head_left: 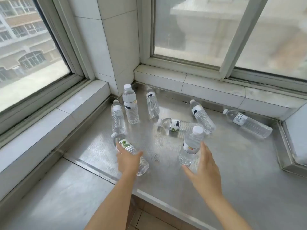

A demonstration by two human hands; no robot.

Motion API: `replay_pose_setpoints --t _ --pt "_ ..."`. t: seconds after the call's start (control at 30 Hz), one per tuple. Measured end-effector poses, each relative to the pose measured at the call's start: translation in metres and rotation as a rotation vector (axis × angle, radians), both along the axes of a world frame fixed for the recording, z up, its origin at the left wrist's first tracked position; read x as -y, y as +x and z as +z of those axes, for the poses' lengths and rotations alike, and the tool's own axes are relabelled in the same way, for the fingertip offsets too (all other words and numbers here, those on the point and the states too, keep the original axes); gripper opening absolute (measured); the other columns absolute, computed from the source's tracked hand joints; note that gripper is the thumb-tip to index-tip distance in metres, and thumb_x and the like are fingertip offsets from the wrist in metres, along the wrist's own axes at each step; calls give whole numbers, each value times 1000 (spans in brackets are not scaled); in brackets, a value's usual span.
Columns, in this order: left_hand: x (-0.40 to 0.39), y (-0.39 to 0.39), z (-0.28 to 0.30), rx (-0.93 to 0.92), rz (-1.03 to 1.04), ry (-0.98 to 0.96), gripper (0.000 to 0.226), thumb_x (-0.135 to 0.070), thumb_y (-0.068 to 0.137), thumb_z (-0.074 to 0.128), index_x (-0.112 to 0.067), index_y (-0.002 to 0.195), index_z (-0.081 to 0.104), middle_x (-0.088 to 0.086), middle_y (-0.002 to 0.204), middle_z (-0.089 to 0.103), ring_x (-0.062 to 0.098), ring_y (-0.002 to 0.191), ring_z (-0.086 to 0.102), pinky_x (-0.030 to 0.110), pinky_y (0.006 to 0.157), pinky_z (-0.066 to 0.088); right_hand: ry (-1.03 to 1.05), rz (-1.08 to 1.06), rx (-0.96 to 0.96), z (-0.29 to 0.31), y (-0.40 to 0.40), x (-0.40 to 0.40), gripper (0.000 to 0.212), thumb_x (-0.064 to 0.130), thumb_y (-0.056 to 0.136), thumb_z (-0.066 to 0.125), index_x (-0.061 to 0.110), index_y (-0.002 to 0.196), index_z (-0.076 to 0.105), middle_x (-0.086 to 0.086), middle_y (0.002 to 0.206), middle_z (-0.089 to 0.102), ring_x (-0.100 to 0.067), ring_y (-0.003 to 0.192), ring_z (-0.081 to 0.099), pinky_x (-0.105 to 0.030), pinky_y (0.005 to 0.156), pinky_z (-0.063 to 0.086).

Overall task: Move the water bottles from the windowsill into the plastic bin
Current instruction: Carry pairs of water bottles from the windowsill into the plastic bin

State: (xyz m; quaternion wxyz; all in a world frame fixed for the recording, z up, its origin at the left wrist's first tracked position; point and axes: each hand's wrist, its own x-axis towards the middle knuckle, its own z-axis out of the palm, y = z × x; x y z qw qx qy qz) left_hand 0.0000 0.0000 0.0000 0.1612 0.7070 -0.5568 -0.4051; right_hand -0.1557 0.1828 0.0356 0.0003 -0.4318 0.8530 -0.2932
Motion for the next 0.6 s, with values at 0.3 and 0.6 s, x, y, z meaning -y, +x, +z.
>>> replay_pose_setpoints --t 0.3,0.6 --pt "4 5 1 -383 118 55 113 -9 66 81 -40 152 15 8 111 63 25 84 68 39 72 54 -253 -98 457 -18 -16 21 97 23 71 81 43 141 18 15 138 43 -11 123 49 -25 80 42" --pt "-19 11 20 -754 -11 173 94 9 73 77 -39 145 39 8 121 64 29 95 71 42 69 59 -434 -217 618 -37 -15 46 83 14 68 84 35 132 36 17 124 54 11 109 50 -18 86 37"
